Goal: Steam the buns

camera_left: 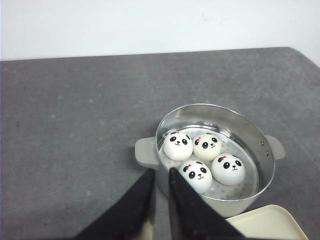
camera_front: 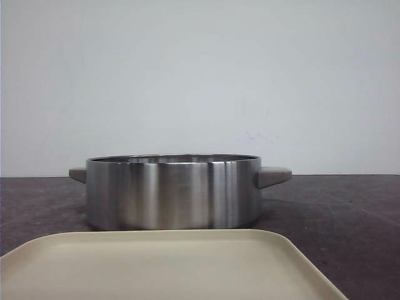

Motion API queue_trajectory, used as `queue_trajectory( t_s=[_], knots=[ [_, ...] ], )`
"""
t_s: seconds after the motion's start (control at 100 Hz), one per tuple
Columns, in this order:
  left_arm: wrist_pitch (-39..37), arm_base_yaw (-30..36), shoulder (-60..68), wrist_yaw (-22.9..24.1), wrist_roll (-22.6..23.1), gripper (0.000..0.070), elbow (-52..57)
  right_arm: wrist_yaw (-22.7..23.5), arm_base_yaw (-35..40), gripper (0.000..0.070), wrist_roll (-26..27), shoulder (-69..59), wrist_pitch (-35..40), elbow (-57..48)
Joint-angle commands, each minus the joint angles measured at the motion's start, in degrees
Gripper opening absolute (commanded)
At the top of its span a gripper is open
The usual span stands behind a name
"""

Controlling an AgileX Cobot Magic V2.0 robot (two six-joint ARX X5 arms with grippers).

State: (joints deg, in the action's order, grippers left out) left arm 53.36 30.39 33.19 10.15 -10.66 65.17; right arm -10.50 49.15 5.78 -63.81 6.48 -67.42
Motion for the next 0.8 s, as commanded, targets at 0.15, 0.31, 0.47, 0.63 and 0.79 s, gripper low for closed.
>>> queue_trajectory(
  t_s=[0.15, 0.31, 0.47, 0.63, 0.79],
  knots=[
    [-0.7, 0.2, -0.6, 0.0, -0.3, 0.0003, 1.0, 0.0, 0.7, 0.0008, -0.5, -0.5, -0.5, -0.7],
    [-0.7, 0.2, -0.6, 0.0, -0.3, 0.0003, 1.0, 0.0, 0.7, 0.0008, -0.5, -0.5, -0.5, -0.7],
    [-0.6, 0.2, -0.6, 0.0, -0.3, 0.0003, 1.0, 0.0, 0.6, 0.0008, -0.5, -0.5, -0.4, -0.7],
    [-0.6, 0.2, -0.6, 0.0, -0.3, 0.0003, 1.0, -1.0, -0.2, 0.0008, -0.5, -0.4, 0.5, -0.7],
    [-0.6, 0.2, -0.6, 0.0, -0.3, 0.0003, 1.0, -2.5, -2.2, 0.0008, -1.6, 1.2, 6.5, -0.2]
  ],
)
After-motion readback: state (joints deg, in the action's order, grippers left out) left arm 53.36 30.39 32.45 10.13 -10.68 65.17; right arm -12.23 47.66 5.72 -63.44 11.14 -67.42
